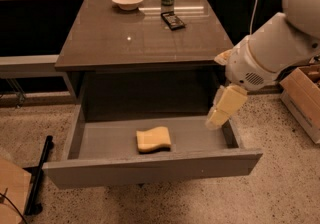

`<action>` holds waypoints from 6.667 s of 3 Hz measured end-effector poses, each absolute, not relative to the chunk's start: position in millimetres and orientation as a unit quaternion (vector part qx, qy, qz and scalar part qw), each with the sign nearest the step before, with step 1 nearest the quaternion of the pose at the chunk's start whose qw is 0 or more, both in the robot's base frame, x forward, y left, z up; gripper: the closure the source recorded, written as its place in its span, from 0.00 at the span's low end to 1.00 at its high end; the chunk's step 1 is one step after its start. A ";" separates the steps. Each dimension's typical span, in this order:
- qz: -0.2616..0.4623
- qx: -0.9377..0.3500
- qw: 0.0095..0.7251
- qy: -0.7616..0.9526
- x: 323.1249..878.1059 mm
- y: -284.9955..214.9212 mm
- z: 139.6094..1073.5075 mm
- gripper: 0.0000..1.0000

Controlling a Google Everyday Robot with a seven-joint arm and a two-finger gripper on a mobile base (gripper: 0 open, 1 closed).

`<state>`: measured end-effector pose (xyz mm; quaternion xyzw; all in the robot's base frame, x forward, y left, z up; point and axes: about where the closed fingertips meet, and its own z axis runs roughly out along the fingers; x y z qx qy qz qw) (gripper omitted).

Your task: Pick sponge from top drawer and place on counter

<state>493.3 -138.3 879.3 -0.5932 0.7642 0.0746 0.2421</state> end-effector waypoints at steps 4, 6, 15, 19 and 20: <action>0.144 -0.600 0.266 0.740 565.3 -83.0 768.4 0.00; 0.168 -0.566 0.261 0.763 570.0 -71.9 725.9 0.00; 0.222 -0.495 0.284 0.791 572.9 -4.6 607.5 0.00; 0.192 -0.492 0.297 0.796 573.2 -5.6 624.3 0.65; 0.197 -0.482 0.310 0.796 575.5 -15.5 646.1 0.88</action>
Offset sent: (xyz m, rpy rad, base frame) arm 0.0796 0.0560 -0.1225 0.1642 0.0508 0.0592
